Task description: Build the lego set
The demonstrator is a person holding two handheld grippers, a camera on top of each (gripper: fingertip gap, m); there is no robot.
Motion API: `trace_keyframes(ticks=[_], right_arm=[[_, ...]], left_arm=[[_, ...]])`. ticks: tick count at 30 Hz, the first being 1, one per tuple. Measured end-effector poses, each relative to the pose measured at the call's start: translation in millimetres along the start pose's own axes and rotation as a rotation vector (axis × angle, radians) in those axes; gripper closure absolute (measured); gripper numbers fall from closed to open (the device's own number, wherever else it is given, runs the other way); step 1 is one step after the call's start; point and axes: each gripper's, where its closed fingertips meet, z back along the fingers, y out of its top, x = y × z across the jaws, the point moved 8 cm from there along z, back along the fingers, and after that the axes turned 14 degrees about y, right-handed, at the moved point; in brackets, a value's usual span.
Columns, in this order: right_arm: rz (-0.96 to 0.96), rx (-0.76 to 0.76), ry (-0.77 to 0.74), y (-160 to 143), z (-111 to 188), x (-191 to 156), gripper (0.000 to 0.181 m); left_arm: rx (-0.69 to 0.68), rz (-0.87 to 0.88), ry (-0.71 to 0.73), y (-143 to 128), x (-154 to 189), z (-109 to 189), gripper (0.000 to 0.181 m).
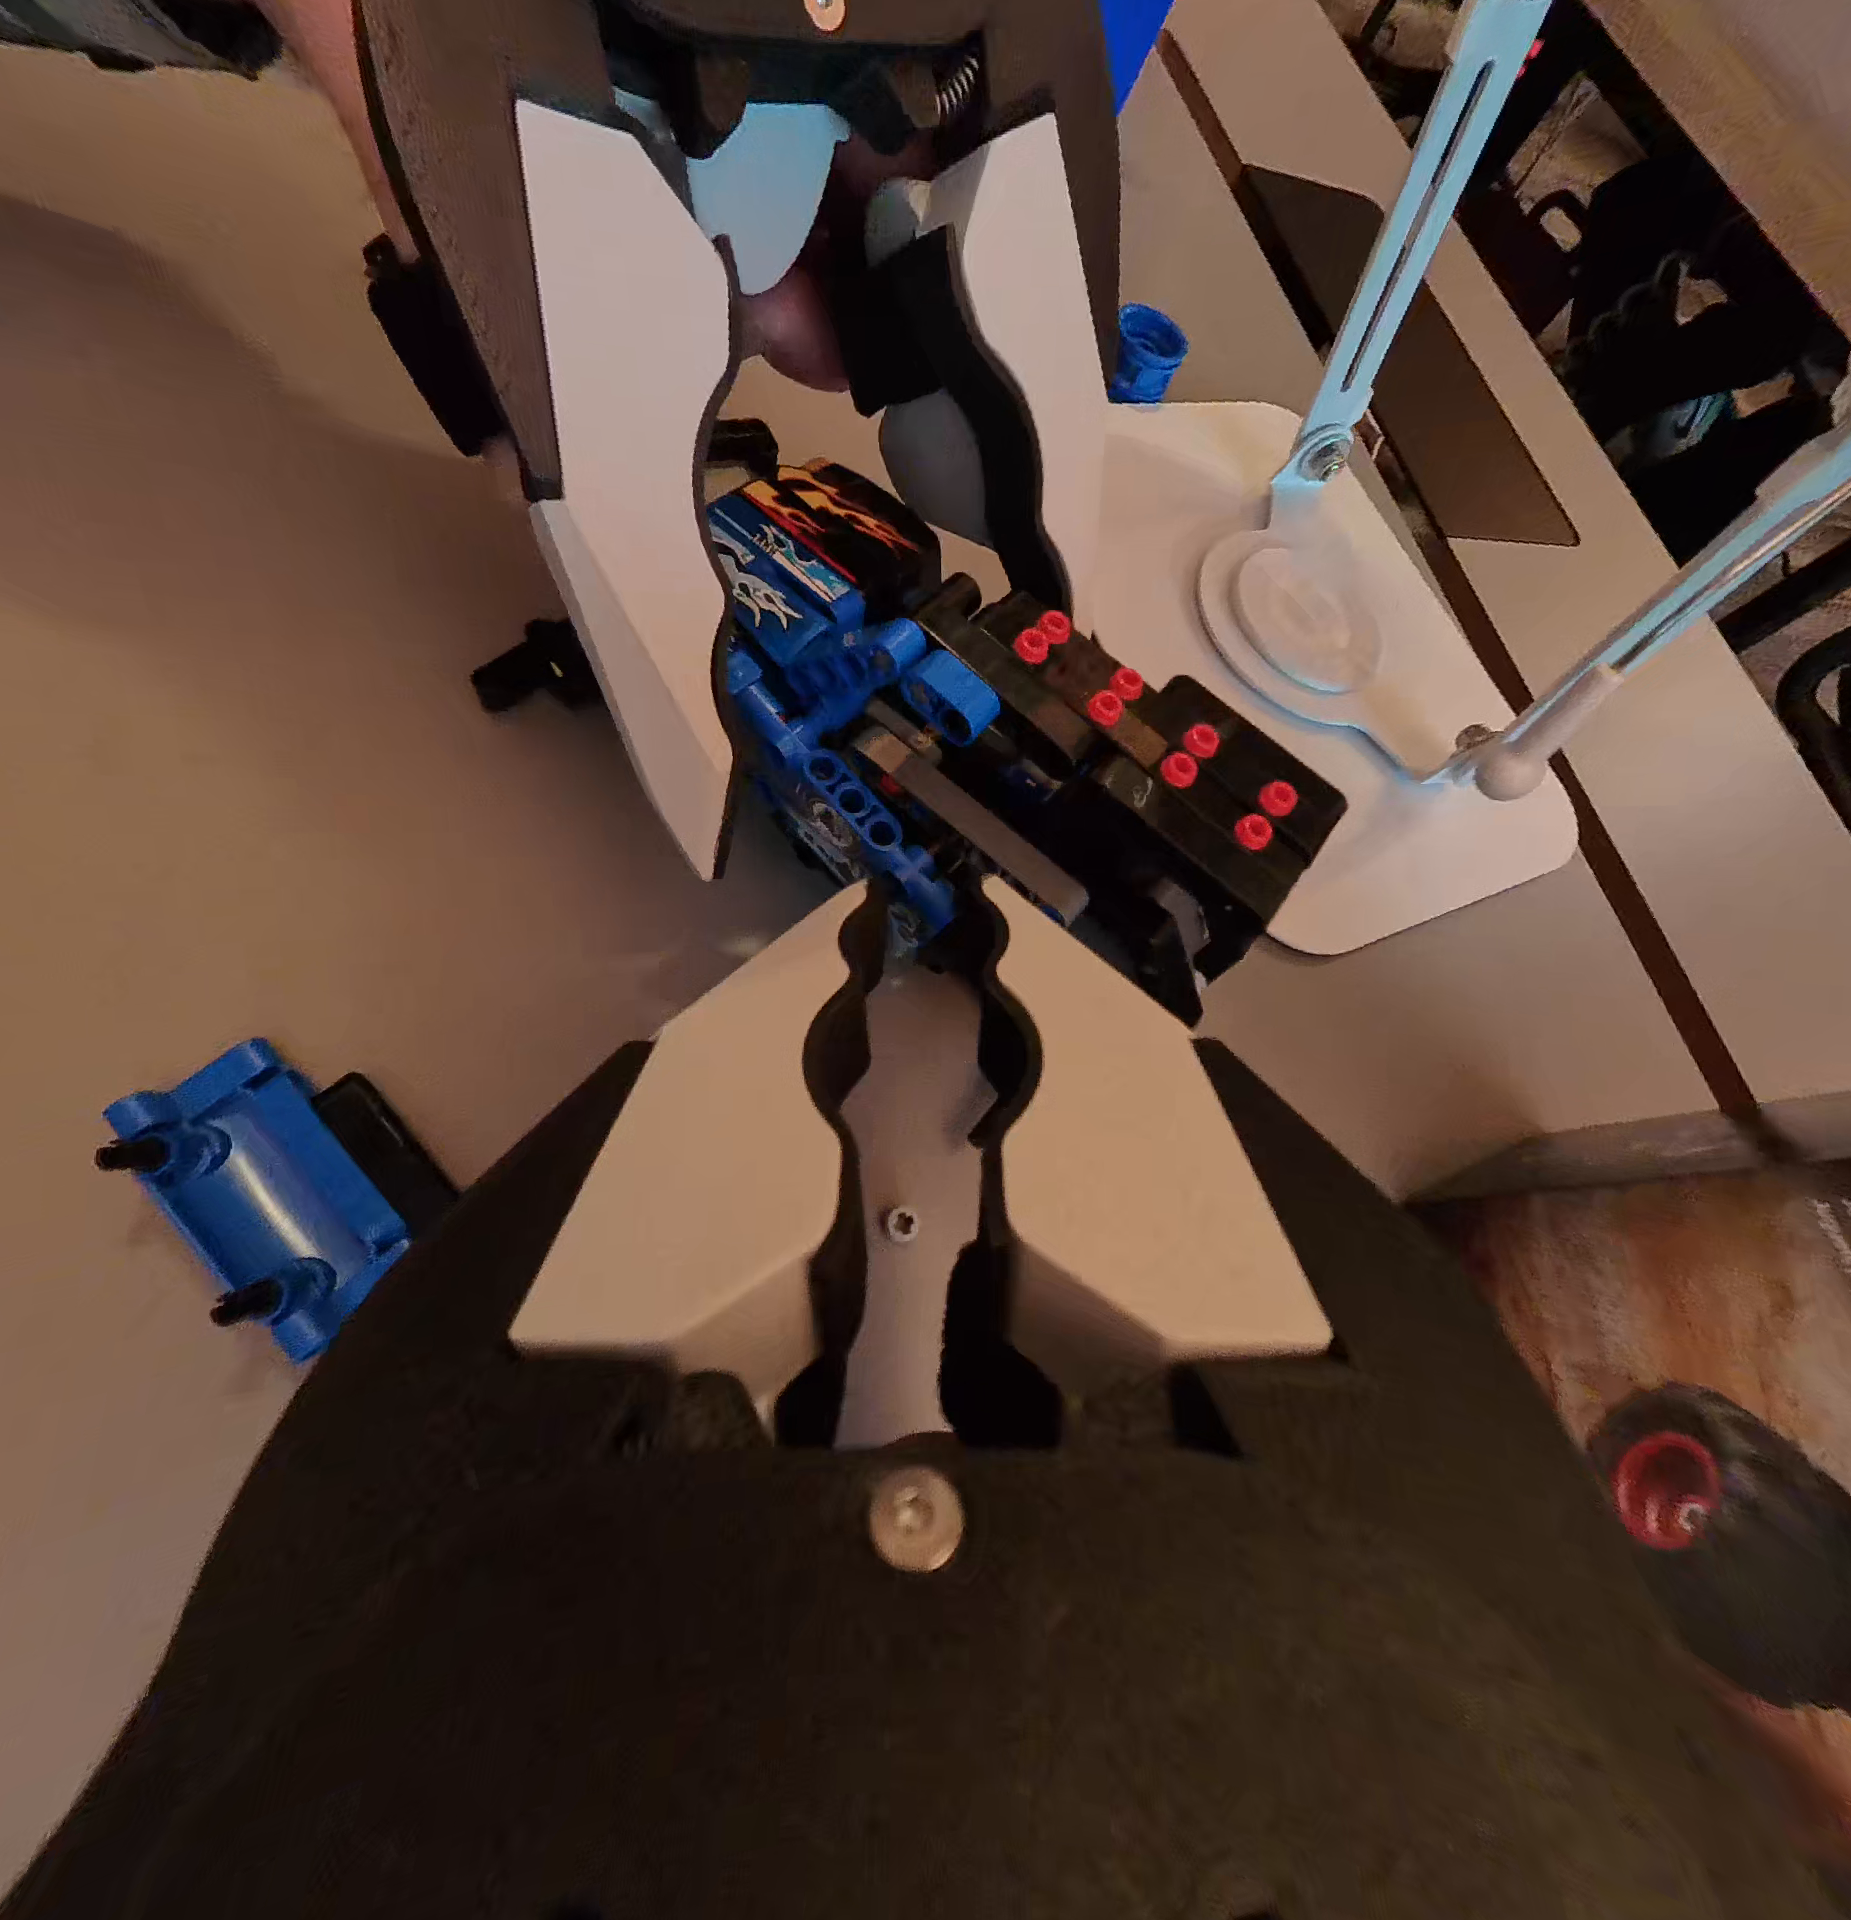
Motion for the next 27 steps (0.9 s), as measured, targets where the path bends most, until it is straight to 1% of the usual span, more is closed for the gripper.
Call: trace_keyframes(ticks=[5, 7, 9, 13, 16, 21, 23, 27], right_arm=[[0.015, 0.015, -0.004, 0, 0, 0, 0.169], [0.051, -0.005, -0.015, 0, -1, -2, 0.17], [0.048, -0.015, -0.005, 0, -1, -2, 0.17], [0.077, -0.029, 0.01, 5, -5, -5, 0.173], [0.081, -0.038, -0.016, 7, -4, -5, 0.171], [0.109, -0.036, -0.055, 9, -6, -10, 0.171], [0.095, -0.019, -0.05, 9, -5, -10, 0.172], [0.081, -0.038, -0.043, 10, -5, -9, 0.173]], left_arm=[[0.024, 0.039, -0.009, -1, -1, 0, 0.097], [0.032, 0.051, -0.016, 0, 0, -1, 0.098], [0.04, 0.054, -0.02, 0, 0, -1, 0.098], [0.006, -0.03, 0.058, -1, 3, -8, 0.092], [0.033, 0.018, 0.036, -1, 0, -6, 0.092], [0.041, 0.027, 0.04, -2, 0, -5, 0.092], [0.046, 0.026, 0.045, -2, 1, -5, 0.092], [0.046, 0.022, 0.062, -2, 1, -6, 0.092]])
